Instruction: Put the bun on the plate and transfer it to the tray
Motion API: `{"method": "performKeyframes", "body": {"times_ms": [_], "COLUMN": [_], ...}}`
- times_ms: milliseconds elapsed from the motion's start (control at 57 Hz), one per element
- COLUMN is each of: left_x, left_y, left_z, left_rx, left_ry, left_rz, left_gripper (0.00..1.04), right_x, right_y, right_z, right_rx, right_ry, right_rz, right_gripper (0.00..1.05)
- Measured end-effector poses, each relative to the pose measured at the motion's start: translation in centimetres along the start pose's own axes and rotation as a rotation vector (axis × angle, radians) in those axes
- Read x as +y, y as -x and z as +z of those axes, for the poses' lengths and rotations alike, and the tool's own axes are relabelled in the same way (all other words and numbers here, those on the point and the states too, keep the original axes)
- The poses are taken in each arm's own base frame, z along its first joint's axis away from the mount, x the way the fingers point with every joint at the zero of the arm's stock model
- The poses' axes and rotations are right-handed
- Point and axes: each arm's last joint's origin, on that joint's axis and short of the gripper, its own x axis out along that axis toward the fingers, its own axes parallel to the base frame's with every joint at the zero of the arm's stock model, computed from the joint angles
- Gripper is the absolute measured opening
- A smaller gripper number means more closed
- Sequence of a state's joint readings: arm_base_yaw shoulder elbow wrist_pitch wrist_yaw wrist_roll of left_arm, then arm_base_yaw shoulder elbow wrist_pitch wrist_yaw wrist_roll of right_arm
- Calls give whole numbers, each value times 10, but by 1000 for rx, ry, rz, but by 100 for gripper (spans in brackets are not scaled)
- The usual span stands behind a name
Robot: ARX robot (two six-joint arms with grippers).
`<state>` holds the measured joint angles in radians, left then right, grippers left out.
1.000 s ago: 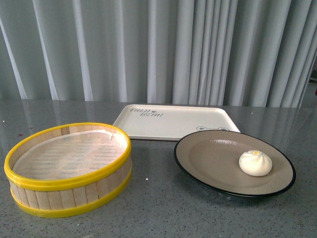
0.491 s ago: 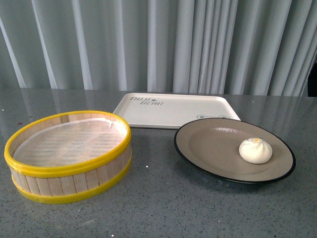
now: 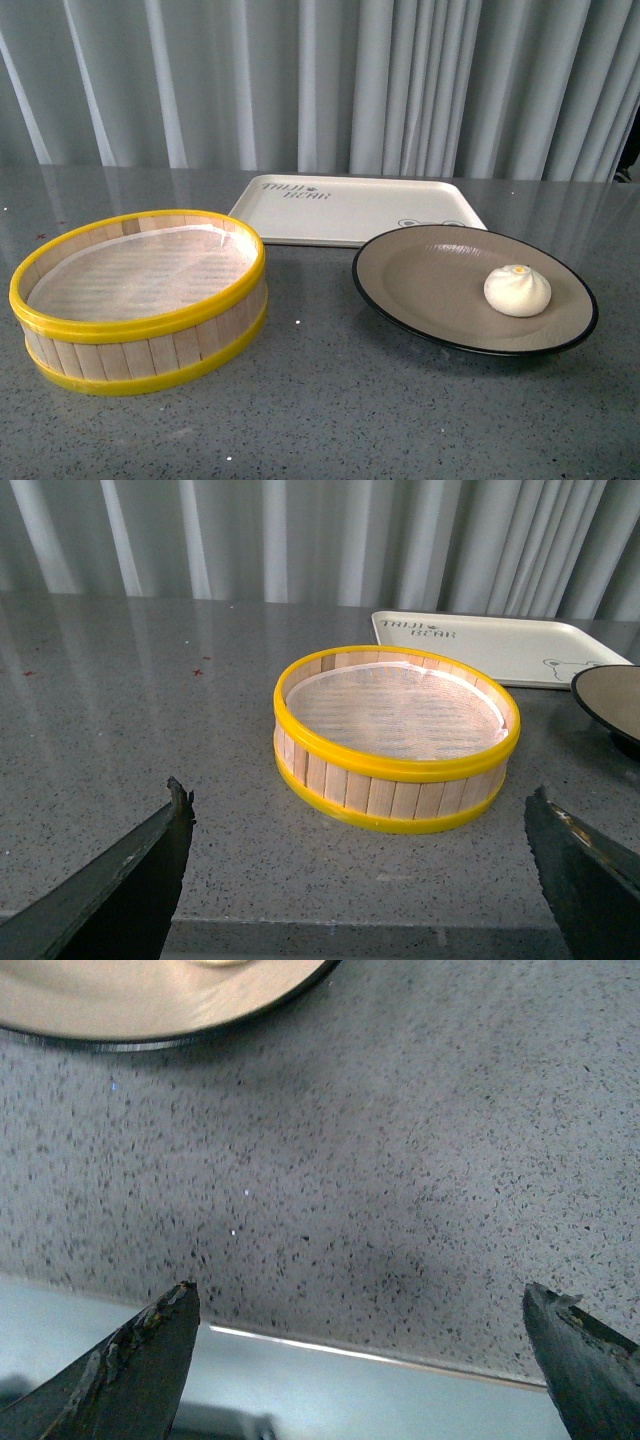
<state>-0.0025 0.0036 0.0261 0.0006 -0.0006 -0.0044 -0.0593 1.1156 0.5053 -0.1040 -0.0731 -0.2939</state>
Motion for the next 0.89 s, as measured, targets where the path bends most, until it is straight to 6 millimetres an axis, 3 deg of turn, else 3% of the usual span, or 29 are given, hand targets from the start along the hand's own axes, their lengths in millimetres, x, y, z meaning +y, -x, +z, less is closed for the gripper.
{"method": "performKeyframes", "body": {"times_ms": [404,684,895], "left_x": [0,0,0], "left_y": [0,0,0], "left_z": [0,0,0], "left_rx": [0,0,0], "left_ry": [0,0,0], "left_rz": [0,0,0], "left_gripper": [98,98,98], "right_x": [-12,12,20], "right_y": [-8,-28,-45], "right_z": [43,54,53], "right_rx": [106,94,84], "right_ry": [656,918,1000], "right_rz": [28,138,178], "right_gripper": [96,96,96]}}
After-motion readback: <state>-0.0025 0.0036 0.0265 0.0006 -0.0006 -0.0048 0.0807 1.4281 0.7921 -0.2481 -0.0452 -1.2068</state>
